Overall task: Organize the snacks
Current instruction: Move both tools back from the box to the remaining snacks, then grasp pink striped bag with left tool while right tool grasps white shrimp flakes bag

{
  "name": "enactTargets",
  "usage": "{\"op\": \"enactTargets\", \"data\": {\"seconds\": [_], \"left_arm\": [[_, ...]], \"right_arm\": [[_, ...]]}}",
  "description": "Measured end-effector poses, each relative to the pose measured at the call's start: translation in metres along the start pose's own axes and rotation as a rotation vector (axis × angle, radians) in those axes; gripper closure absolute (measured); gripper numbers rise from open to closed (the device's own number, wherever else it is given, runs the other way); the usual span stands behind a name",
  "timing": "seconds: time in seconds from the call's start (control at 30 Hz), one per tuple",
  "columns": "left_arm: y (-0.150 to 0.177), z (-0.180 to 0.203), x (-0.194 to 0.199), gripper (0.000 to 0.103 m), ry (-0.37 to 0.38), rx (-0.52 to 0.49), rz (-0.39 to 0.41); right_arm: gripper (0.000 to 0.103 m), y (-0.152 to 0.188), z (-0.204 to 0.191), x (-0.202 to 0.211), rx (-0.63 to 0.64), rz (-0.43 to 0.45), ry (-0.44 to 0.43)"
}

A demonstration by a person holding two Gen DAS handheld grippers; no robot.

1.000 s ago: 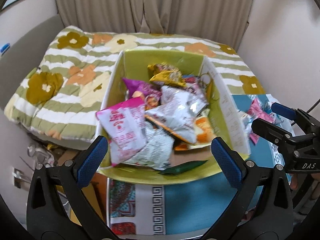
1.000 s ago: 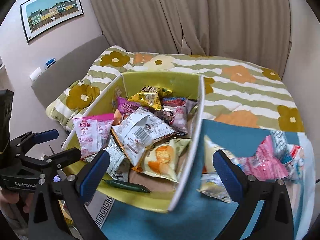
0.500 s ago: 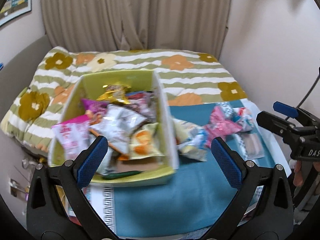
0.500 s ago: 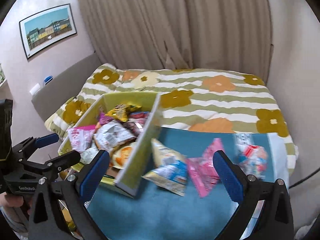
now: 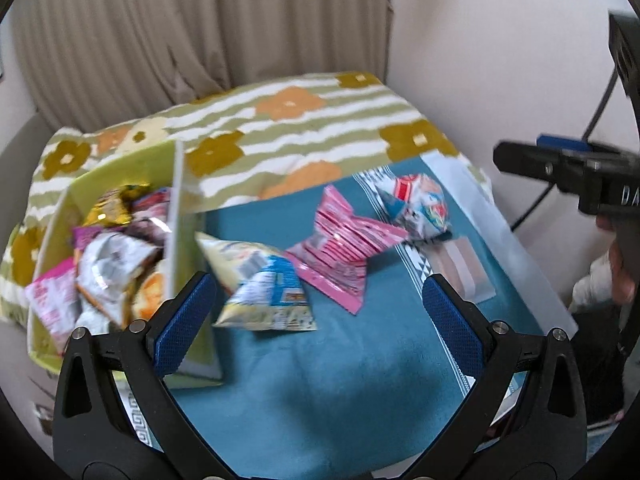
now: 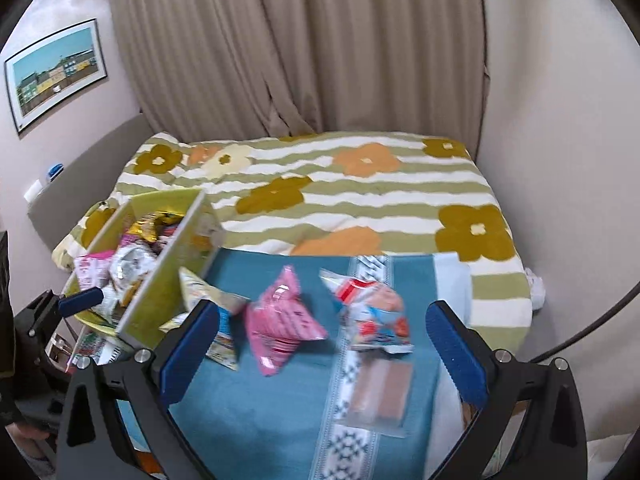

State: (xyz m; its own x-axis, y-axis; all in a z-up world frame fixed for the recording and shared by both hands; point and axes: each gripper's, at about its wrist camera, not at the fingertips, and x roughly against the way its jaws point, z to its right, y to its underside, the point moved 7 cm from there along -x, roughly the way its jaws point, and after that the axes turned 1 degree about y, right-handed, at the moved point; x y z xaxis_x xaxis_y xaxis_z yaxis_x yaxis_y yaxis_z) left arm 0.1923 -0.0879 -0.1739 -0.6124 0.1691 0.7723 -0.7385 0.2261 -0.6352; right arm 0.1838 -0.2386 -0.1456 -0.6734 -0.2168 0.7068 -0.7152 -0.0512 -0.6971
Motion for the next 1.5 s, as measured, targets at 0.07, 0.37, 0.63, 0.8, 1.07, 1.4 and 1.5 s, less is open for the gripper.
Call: {"op": "enactTargets", "data": {"seconds": [0.07,0.37,0.63,0.8,1.07,1.4,1.5], "left_arm": [[-0.003,0.009,-0.018,0.001,0.000,-0.034,-0.034],[-0.007,0.026,-0.098,0.001,0.009,-0.145,-0.160],[-0.010,0.029,-0.158,0.001,0.015,-0.180,-0.261],[-0.009,0.027,-0.186,0.002,0.035,-0.185,-0.319],[-0.003,0.023,-0.209,0.023,0.052,-0.197,-0.376],[-0.003,0.018,-0.208,0.034,0.085,-0.193,-0.365],[-0.002,0.017,-0.207,0.034,0.092,-0.185,-0.361]], "right_arm": [[0.000,0.004,0.012,-0.010,-0.020,-0.022,0.000],[0.000,0.022,0.041,-0.071,-0.056,-0.141,0.005],[0.000,0.028,0.051,-0.121,-0.029,-0.242,0.006],[0.000,0.034,0.050,-0.150,0.020,-0.304,0.013],[0.000,0.041,0.051,-0.177,0.070,-0.366,0.003],[0.000,0.040,0.057,-0.190,0.028,-0.389,-0.054],[0.000,0.039,0.057,-0.196,0.004,-0.401,-0.091]]}}
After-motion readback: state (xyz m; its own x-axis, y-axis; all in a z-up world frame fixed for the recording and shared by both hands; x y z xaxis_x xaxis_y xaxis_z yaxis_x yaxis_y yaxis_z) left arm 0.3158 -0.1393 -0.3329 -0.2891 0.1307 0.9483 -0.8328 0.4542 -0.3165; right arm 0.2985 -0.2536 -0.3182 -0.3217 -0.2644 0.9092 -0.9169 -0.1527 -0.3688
